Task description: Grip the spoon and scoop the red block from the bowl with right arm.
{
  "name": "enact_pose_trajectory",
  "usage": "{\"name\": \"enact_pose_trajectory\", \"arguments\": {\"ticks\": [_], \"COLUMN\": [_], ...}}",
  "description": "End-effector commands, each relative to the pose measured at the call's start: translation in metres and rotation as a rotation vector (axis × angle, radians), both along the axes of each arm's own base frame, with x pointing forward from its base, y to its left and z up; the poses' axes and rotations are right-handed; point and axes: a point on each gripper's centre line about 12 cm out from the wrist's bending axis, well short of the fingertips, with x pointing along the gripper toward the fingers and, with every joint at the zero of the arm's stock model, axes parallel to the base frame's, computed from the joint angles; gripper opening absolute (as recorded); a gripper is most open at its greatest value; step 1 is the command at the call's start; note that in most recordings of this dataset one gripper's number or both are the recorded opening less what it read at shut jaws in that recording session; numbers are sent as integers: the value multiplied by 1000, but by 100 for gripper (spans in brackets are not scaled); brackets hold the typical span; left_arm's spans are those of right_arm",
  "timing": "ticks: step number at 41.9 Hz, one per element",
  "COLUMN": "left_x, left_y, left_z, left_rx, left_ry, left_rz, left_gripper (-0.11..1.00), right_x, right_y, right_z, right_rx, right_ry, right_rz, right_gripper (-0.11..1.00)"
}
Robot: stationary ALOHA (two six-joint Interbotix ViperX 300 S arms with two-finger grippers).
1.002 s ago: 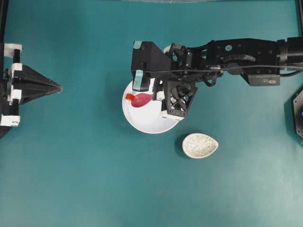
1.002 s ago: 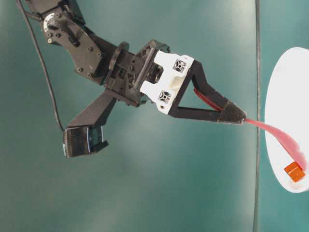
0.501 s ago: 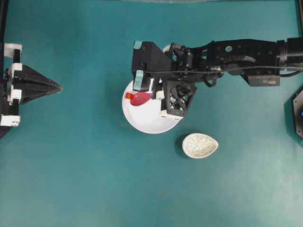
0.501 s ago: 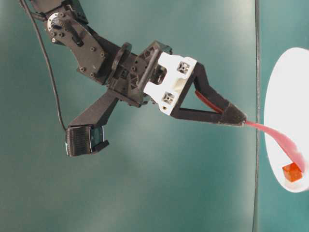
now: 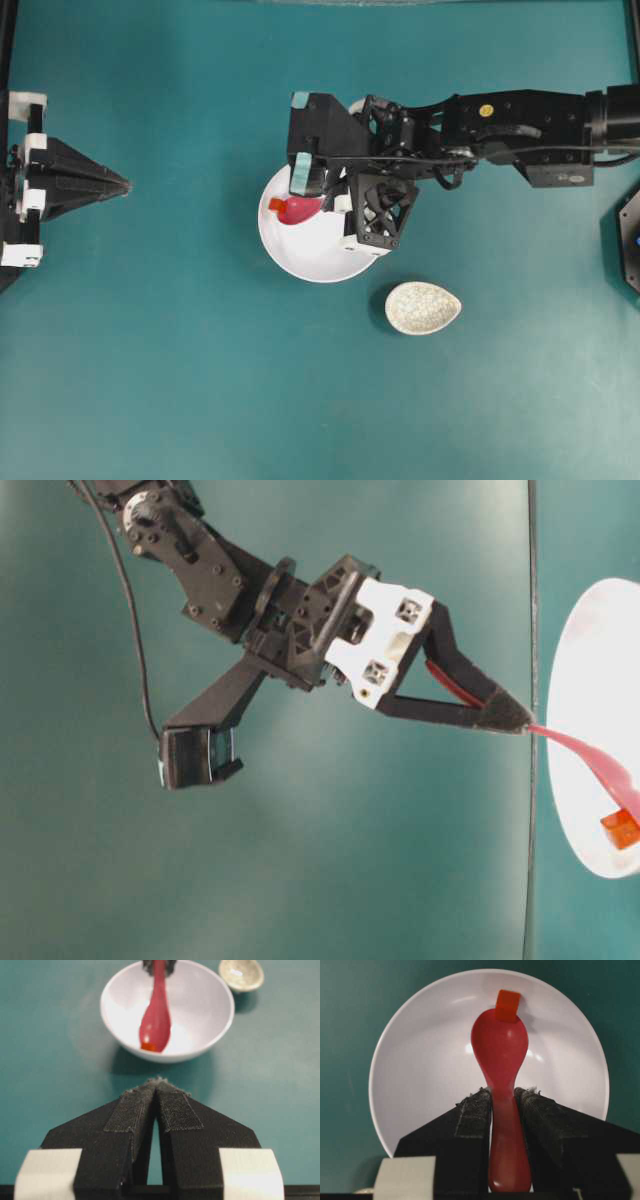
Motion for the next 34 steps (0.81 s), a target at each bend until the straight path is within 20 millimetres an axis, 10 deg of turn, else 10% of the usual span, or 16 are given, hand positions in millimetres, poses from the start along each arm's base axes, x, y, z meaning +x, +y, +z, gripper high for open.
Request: {"name": "enact_pose_trajectory", "arguments": {"ticks": [1, 34], "left_x": [2, 2], "left_y": [1, 1], "left_z": [3, 2], "left_rx": [2, 1], "left_ry": [-6, -5], "left_rz": [1, 4], "left_gripper": [1, 1], "right_x": [-2, -23], "right_y": [-2, -2], "right_z": [24, 6], "right_rx": [-12, -21], "right_ry": [-99, -221], "right_rz": [-11, -55], "right_gripper": [25, 25]}}
